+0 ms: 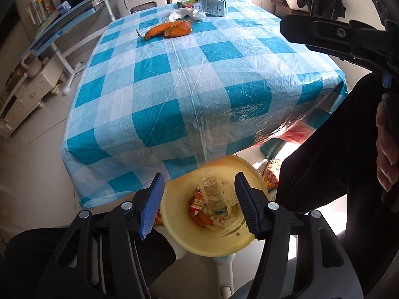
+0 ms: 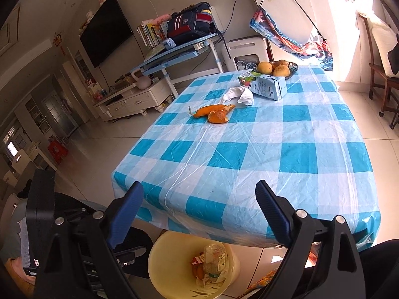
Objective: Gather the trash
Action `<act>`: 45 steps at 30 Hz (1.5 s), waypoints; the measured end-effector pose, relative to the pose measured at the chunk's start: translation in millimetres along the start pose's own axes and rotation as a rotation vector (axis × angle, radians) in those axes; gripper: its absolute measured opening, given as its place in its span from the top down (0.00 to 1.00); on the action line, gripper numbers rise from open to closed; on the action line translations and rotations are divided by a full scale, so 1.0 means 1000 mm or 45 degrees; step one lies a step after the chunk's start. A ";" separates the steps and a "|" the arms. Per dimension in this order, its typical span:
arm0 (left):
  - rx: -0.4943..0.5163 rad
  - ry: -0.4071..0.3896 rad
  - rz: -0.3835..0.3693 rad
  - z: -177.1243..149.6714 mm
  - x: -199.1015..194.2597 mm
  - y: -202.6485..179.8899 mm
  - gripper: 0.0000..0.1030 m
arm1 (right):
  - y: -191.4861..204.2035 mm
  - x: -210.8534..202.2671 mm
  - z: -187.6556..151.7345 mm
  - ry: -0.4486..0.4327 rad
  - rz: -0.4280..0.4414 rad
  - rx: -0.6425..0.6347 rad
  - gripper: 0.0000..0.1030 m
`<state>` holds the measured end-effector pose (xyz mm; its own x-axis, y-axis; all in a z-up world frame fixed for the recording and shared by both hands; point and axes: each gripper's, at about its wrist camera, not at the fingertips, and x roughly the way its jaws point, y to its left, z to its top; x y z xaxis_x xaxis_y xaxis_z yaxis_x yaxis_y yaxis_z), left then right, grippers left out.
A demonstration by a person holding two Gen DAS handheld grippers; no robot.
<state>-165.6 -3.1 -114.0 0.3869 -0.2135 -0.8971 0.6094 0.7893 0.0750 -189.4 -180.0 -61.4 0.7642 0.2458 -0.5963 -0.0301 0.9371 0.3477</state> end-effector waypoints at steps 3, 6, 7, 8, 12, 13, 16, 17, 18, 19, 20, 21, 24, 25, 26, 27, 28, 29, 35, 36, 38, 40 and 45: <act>-0.055 -0.038 0.015 0.004 -0.003 0.009 0.40 | 0.000 0.000 0.000 -0.002 -0.003 0.002 0.15; -0.141 -0.100 0.028 0.011 -0.008 0.025 0.32 | 0.001 0.000 0.000 -0.006 -0.006 -0.001 0.15; -0.171 -0.122 0.035 0.014 -0.010 0.031 0.29 | 0.002 0.000 0.000 -0.007 -0.008 -0.004 0.15; -0.199 -0.142 0.040 0.017 -0.012 0.038 0.29 | 0.002 0.000 0.000 -0.007 -0.009 -0.008 0.15; -0.267 -0.201 0.083 0.037 -0.015 0.061 0.28 | 0.003 0.001 0.000 -0.006 -0.011 -0.017 0.15; -0.276 -0.215 0.092 0.042 -0.016 0.066 0.28 | 0.003 0.002 0.000 -0.006 -0.011 -0.016 0.15; -0.301 -0.254 0.110 0.061 -0.015 0.080 0.28 | 0.003 0.003 0.001 -0.004 -0.011 -0.018 0.15; -0.308 -0.261 0.112 0.067 -0.015 0.084 0.28 | 0.003 0.003 0.001 0.000 -0.008 -0.017 0.15; -0.311 -0.268 0.111 0.074 -0.014 0.087 0.28 | 0.003 0.004 0.002 0.006 -0.002 -0.015 0.15; -0.311 -0.276 0.114 0.079 -0.013 0.090 0.28 | 0.002 0.006 0.003 0.012 0.004 -0.011 0.15; -0.306 -0.288 0.116 0.084 -0.013 0.092 0.28 | 0.000 0.007 0.004 0.018 0.010 -0.006 0.15; -0.296 -0.298 0.117 0.090 -0.013 0.093 0.28 | -0.001 0.009 0.006 0.025 0.018 0.003 0.15; -0.216 -0.313 0.132 0.109 -0.007 0.093 0.28 | -0.005 0.015 0.014 0.043 0.020 0.013 0.15; -0.182 -0.312 0.139 0.116 -0.003 0.093 0.28 | -0.006 0.018 0.018 0.047 0.015 0.005 0.15; -0.145 -0.303 0.142 0.124 0.002 0.092 0.28 | -0.005 0.021 0.023 0.048 0.008 -0.010 0.15; -0.116 -0.296 0.150 0.131 0.008 0.092 0.28 | -0.005 0.025 0.028 0.050 0.004 -0.027 0.15; -0.095 -0.290 0.154 0.138 0.013 0.093 0.28 | -0.004 0.030 0.034 0.052 0.004 -0.039 0.15; -0.073 -0.279 0.147 0.146 0.019 0.094 0.28 | -0.003 0.035 0.041 0.050 0.006 -0.054 0.15; -0.059 -0.255 0.120 0.188 0.054 0.108 0.28 | -0.007 0.085 0.076 0.089 -0.017 -0.131 0.22; -0.067 -0.252 0.113 0.194 0.059 0.110 0.28 | -0.009 0.096 0.081 0.104 -0.025 -0.136 0.25; -0.079 -0.242 0.102 0.204 0.069 0.114 0.28 | -0.014 0.118 0.090 0.132 -0.049 -0.142 0.27; -0.091 -0.229 0.090 0.213 0.078 0.116 0.28 | -0.018 0.138 0.098 0.156 -0.063 -0.151 0.31; -0.018 -0.222 0.101 0.227 0.092 0.106 0.30 | -0.025 0.176 0.102 0.242 -0.070 -0.161 0.49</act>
<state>91.1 -69.8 -89.9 0.5482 -0.2455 -0.7995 0.5626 0.8156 0.1353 11.4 -185.5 -101.6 0.6323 0.2246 -0.7414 -0.0813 0.9710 0.2248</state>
